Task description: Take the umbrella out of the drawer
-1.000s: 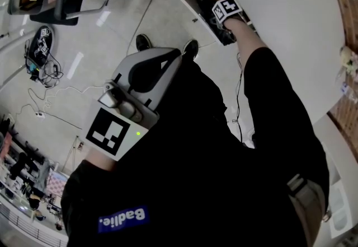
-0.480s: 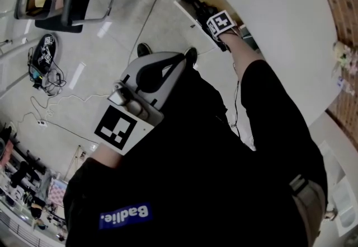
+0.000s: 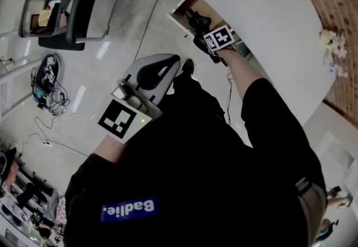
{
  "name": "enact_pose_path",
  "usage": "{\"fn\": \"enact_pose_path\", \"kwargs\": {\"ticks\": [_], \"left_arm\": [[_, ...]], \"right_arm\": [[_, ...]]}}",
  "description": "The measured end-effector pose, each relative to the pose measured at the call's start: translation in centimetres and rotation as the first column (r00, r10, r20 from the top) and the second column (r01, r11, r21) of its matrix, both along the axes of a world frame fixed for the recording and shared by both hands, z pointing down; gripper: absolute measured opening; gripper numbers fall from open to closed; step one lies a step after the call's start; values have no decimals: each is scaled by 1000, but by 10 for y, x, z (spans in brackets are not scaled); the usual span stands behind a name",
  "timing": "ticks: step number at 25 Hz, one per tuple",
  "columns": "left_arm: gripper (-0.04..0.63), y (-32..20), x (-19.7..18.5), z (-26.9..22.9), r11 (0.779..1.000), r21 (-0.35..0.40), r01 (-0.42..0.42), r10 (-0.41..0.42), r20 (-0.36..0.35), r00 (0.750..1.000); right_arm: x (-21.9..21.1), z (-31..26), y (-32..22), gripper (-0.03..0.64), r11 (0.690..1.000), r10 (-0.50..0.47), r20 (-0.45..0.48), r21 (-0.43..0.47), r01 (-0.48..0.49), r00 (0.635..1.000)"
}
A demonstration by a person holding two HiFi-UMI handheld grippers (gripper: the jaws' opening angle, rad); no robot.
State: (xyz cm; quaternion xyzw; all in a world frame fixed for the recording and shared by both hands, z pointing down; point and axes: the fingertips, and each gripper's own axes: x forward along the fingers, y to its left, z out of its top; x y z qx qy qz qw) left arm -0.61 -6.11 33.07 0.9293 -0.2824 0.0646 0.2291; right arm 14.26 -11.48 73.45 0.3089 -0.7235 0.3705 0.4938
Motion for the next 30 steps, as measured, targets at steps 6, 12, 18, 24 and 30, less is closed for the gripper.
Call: {"fn": "enact_pose_path", "kwargs": {"ticks": [6, 12, 18, 24, 30], "left_arm": [[2, 2, -3, -21, 999, 36, -26, 27, -28, 999], [2, -1, 2, -46, 993, 101, -58, 64, -57, 996], [2, -2, 4, -62, 987, 136, -85, 95, -72, 993], [2, -3, 14, -72, 981, 155, -118, 131, -77, 988], [2, -5, 22, -80, 976, 173, -134, 152, -98, 984]], "right_arm": [[-21, -81, 6, 247, 989, 118, 206, 64, -134, 971], [-41, -182, 2, 247, 942, 234, 483, 101, -319, 844], [-54, -269, 7, 245, 890, 262, 670, 110, -442, 694], [-44, -343, 16, 247, 846, 216, 782, 149, -512, 585], [-36, -407, 28, 247, 803, 134, 835, 224, -552, 534]]}}
